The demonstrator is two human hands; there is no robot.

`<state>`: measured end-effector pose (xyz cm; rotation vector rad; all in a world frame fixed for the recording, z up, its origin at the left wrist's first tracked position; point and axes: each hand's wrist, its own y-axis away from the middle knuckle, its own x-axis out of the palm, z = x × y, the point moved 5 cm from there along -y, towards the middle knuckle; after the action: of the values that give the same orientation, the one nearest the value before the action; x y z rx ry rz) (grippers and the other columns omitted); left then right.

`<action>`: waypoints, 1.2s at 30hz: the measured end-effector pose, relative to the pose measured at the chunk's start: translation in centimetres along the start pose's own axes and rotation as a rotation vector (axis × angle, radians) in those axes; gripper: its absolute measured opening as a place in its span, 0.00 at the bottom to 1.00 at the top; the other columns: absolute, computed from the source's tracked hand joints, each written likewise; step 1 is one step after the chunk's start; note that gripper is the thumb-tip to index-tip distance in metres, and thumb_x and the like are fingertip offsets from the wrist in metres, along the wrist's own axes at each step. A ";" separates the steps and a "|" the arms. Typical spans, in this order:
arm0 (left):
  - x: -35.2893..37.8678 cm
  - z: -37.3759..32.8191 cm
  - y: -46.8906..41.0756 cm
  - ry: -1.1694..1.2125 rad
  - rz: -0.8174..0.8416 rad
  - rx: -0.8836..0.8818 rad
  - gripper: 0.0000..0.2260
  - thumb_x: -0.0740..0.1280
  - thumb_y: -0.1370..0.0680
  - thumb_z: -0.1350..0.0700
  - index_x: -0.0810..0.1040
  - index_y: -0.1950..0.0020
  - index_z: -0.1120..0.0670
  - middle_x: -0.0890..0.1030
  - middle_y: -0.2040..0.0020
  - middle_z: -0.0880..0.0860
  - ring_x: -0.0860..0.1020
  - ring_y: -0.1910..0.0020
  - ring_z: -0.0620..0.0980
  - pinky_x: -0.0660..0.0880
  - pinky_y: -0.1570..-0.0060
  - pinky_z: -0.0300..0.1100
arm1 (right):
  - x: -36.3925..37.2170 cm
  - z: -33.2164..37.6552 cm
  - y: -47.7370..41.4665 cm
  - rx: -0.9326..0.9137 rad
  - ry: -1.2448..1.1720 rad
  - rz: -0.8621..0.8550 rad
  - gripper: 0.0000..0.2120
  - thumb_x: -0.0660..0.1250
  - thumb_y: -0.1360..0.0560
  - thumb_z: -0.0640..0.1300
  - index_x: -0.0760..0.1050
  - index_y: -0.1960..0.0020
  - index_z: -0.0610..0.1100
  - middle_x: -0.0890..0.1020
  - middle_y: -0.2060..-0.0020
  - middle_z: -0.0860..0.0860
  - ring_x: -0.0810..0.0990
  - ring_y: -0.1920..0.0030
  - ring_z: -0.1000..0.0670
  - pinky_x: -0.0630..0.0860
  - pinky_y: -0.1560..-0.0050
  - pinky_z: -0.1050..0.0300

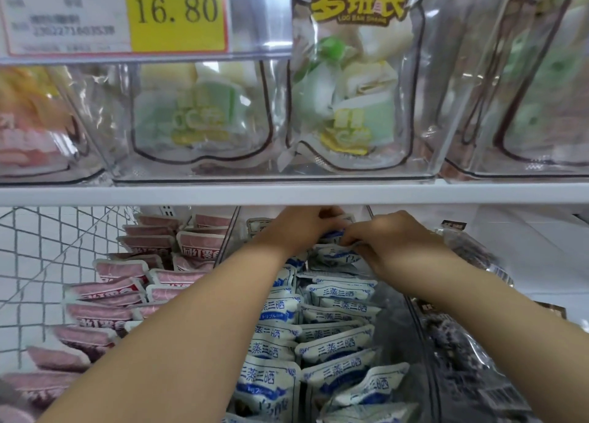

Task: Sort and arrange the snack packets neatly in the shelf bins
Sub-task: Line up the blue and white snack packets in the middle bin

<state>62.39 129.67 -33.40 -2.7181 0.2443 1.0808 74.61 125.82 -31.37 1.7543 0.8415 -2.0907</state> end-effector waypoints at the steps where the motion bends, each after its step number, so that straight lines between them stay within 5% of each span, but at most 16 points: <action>1: 0.2 0.0 -0.3 0.014 0.026 -0.016 0.06 0.66 0.23 0.51 0.80 0.50 0.51 0.80 0.52 0.45 0.76 0.53 0.40 0.68 0.54 0.30 | 0.0 -0.1 -0.1 0.008 0.004 -0.017 0.15 0.60 0.22 0.40 0.75 0.40 0.53 0.82 0.47 0.51 0.76 0.46 0.46 0.61 0.51 0.60; 7: -1.9 2.0 -0.2 0.093 -0.131 -0.094 0.10 0.69 0.25 0.48 0.80 0.46 0.49 0.77 0.56 0.41 0.73 0.60 0.33 0.66 0.65 0.18 | -0.5 -1.0 -0.8 0.121 -0.117 -0.143 0.06 0.65 0.27 0.39 0.77 0.52 0.48 0.81 0.54 0.49 0.78 0.52 0.46 0.74 0.53 0.54; 11: -1.8 2.4 0.0 -0.102 -0.080 -0.072 0.09 0.63 0.22 0.48 0.80 0.47 0.48 0.80 0.54 0.44 0.75 0.57 0.39 0.66 0.62 0.23 | -0.2 -1.3 -2.1 0.095 -0.070 -0.076 0.04 0.65 0.26 0.41 0.76 0.55 0.48 0.77 0.56 0.53 0.72 0.56 0.52 0.62 0.59 0.60; 15: -1.3 2.1 0.3 -0.157 0.017 -0.063 0.09 0.61 0.21 0.49 0.79 0.45 0.49 0.79 0.51 0.44 0.74 0.54 0.39 0.66 0.58 0.28 | 0.5 -1.1 -2.4 0.096 -0.095 0.076 0.04 0.64 0.25 0.44 0.76 0.54 0.51 0.76 0.57 0.55 0.71 0.57 0.54 0.62 0.62 0.61; 17: -1.8 1.7 0.8 -0.154 -0.093 -0.068 0.11 0.60 0.20 0.50 0.78 0.43 0.52 0.80 0.48 0.50 0.75 0.50 0.44 0.67 0.52 0.34 | 0.3 -1.2 -2.2 0.114 -0.130 0.028 0.04 0.64 0.25 0.43 0.76 0.54 0.50 0.77 0.58 0.54 0.75 0.56 0.52 0.63 0.64 0.61; 20: -3.8 0.8 3.0 -0.167 -0.360 -0.147 0.10 0.61 0.21 0.50 0.78 0.53 0.55 0.79 0.57 0.51 0.78 0.53 0.51 0.71 0.50 0.41 | 0.2 -1.2 -2.0 0.130 -0.135 -0.019 0.06 0.64 0.25 0.42 0.78 0.50 0.47 0.80 0.55 0.51 0.76 0.53 0.50 0.65 0.60 0.60; 24: -2.1 -0.9 5.9 -0.453 -0.055 -0.006 0.07 0.66 0.24 0.50 0.80 0.47 0.46 0.82 0.50 0.43 0.79 0.52 0.44 0.75 0.46 0.41 | 0.2 -1.3 -2.1 0.158 -0.160 -0.080 0.05 0.67 0.26 0.43 0.74 0.52 0.50 0.72 0.61 0.55 0.69 0.59 0.52 0.61 0.65 0.59; 27: 0.1 -0.5 6.0 -0.765 0.105 0.094 0.14 0.63 0.22 0.50 0.74 0.36 0.45 0.79 0.40 0.47 0.77 0.43 0.51 0.74 0.43 0.45 | 0.3 -1.4 -2.2 0.163 -0.165 -0.074 0.06 0.67 0.26 0.44 0.73 0.52 0.53 0.70 0.62 0.56 0.67 0.63 0.54 0.60 0.69 0.64; 32: 1.6 0.5 4.2 -0.833 0.248 -0.004 0.16 0.58 0.20 0.59 0.74 0.34 0.48 0.80 0.44 0.53 0.79 0.49 0.55 0.77 0.47 0.48 | 1.1 -1.5 -2.7 0.126 -0.078 -0.001 0.12 0.64 0.24 0.45 0.77 0.41 0.49 0.78 0.40 0.50 0.75 0.41 0.48 0.68 0.48 0.59; 36: 0.8 0.0 4.9 -0.622 0.397 -0.072 0.19 0.61 0.20 0.55 0.68 0.29 0.49 0.71 0.31 0.49 0.72 0.36 0.50 0.67 0.38 0.39 | 0.8 -1.2 -2.8 0.087 -0.057 -0.003 0.14 0.64 0.24 0.44 0.76 0.39 0.51 0.79 0.41 0.52 0.75 0.41 0.49 0.65 0.51 0.62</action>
<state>61.85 124.85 -34.53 -2.2830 0.6579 2.0013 73.79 128.86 -31.58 1.7277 0.7483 -2.1993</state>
